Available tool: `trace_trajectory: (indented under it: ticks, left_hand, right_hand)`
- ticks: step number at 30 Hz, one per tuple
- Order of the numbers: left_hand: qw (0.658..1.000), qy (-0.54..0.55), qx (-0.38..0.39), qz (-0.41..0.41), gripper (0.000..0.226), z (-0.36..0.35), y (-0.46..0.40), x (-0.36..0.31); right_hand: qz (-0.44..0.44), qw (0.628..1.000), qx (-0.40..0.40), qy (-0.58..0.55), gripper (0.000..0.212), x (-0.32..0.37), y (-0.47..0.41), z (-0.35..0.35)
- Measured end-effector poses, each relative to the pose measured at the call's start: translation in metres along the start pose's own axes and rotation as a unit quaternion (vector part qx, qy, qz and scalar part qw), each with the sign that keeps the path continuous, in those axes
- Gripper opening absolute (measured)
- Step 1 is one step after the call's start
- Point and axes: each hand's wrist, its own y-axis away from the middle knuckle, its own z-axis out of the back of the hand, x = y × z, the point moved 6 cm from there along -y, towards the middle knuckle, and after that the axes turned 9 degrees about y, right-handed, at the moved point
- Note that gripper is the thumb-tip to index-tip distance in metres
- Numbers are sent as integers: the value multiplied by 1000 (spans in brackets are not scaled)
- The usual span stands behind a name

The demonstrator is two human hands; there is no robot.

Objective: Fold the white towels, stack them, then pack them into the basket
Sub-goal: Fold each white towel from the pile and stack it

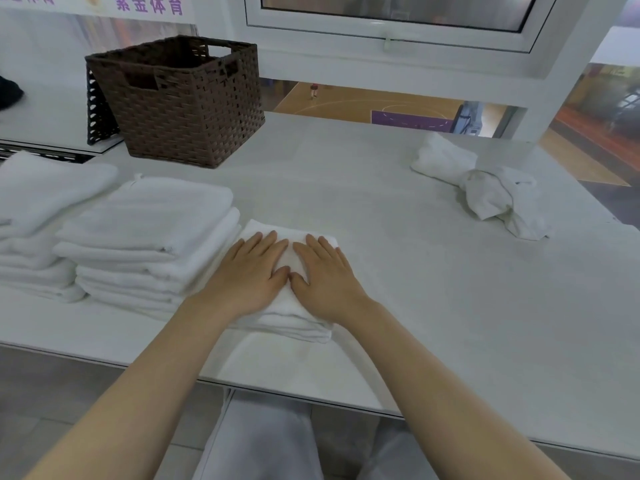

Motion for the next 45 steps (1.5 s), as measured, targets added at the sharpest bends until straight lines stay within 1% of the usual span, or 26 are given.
trace_trajectory:
  ticks: [3,6,8,10,12,15,17,20,24,27,30,32,35,36,40,43,45]
  left_hand:
    - [1000,3,-5,11,59,-7,8,7]
    - [1000,0,-10,26,64,-8,10,7]
    - [999,-4,-10,37,69,-6,11,6]
    - [998,-9,-14,59,76,-3,11,6]
    - [996,-20,-16,87,81,1,12,2]
    - [993,-45,-35,102,80,5,13,-15]
    - [995,-51,-48,75,75,3,11,-36]
    - [998,-37,-46,-5,67,-11,4,-79]
    - [994,-4,-22,-111,61,-48,-10,-146]
    - [988,-11,-7,-154,58,-80,-22,-182]
    - [986,-15,22,-163,53,-106,-39,-198]
    - [986,-6,39,-159,55,-118,-50,-203]
    - [987,26,43,-153,58,-128,-62,-205]
    - [987,38,36,-155,57,-130,-64,-204]
    - [983,80,-15,-164,50,-125,-72,-198]
    - [985,77,-24,-156,50,-123,-76,-191]
    - [985,77,-18,-150,51,-126,-78,-188]
  right_hand:
    - [-23,1000,17,-4,67,-6,1,-3]
    - [-32,999,27,-7,70,-9,0,-3]
    - [-63,997,28,-16,72,-17,0,-4]
    - [-104,992,35,-61,73,-30,4,-5]
    - [-100,989,20,-105,70,-40,13,-1]
    - [-95,988,-34,-119,64,-62,35,9]
    - [-122,984,-46,-123,62,-87,52,10]
    - [-164,982,-55,-73,58,-127,73,19]
    - [-223,972,-79,-8,51,-189,98,32]
    - [-275,957,-94,9,49,-234,115,39]
    - [-314,943,-105,8,45,-269,124,50]
    - [-329,938,-111,16,38,-292,121,53]
    - [-348,929,-121,21,32,-318,111,59]
    - [-350,928,-126,25,33,-323,106,63]
    - [-382,913,-140,39,58,-350,84,76]
    - [-412,895,-167,47,64,-373,71,84]
    - [-435,883,-168,61,66,-385,63,89]
